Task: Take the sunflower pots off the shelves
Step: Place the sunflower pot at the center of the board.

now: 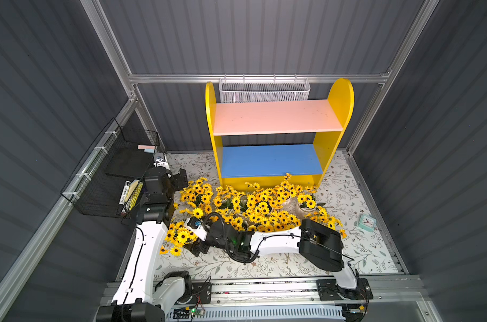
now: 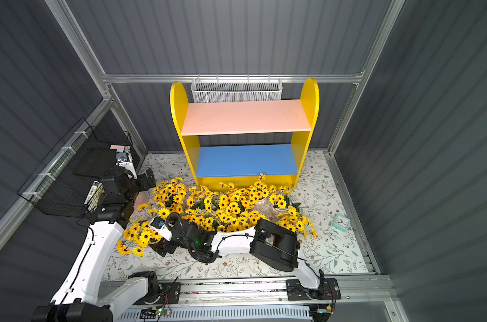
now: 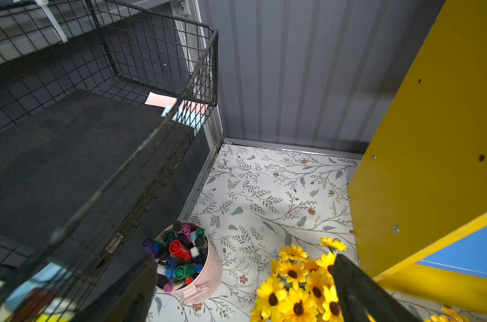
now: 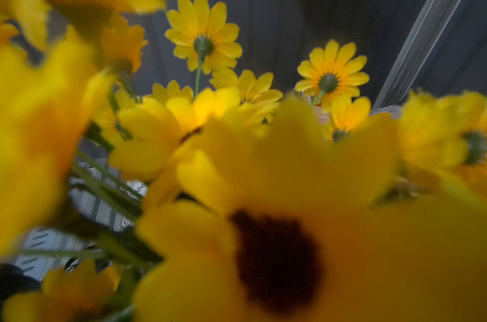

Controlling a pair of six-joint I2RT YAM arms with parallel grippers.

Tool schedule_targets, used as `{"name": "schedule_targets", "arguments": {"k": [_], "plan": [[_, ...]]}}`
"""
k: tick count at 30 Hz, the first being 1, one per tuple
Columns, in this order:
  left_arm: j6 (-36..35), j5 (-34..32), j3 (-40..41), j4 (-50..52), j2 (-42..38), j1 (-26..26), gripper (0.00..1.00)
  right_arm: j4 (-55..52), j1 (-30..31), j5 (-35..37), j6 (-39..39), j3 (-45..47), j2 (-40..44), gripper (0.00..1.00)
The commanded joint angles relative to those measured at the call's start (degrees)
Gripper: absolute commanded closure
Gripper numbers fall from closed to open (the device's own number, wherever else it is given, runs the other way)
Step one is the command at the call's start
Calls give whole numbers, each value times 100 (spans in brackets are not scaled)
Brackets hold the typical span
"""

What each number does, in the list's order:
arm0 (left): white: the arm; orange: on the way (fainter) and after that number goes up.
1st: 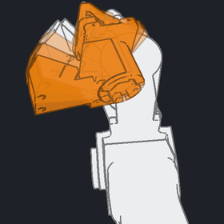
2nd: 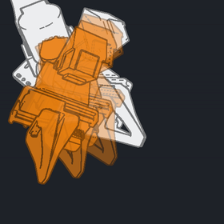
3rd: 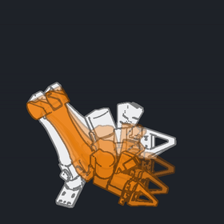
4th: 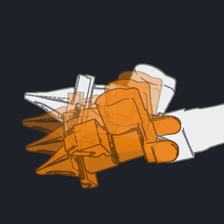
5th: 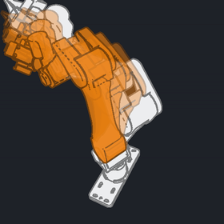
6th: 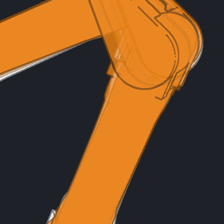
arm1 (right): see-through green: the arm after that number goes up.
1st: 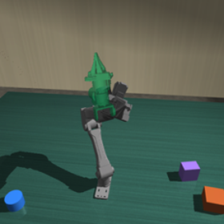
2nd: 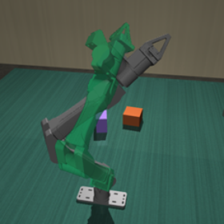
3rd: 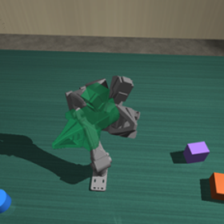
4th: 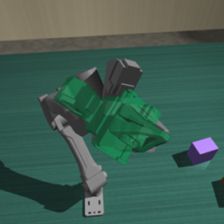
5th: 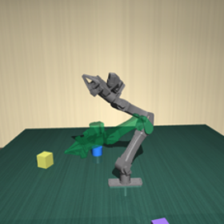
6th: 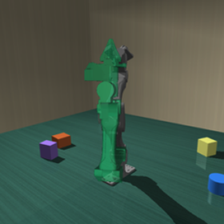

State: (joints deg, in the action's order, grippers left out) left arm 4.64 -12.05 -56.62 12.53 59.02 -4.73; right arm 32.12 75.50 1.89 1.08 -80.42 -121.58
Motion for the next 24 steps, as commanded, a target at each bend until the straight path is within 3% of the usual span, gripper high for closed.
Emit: {"name": "schedule_targets", "arguments": {"k": [1, 12, 18, 24], "plan": [[99, 188, -86, -12, -53, -45, 1, 190, 36, -57, 10, -407, -100, 100], [335, 984, -8, -181, 106, -45, 1, 247, -260, 0, 51, -819, -1109, 100], [408, 1148, 15, -254, 118, -45, 1, 575, -267, 499, -56, -666, -1340, 100], [469, 1239, 4, -269, 157, -45, 1, 102, -233, 911, -413, -783, -1251, 100]]}}
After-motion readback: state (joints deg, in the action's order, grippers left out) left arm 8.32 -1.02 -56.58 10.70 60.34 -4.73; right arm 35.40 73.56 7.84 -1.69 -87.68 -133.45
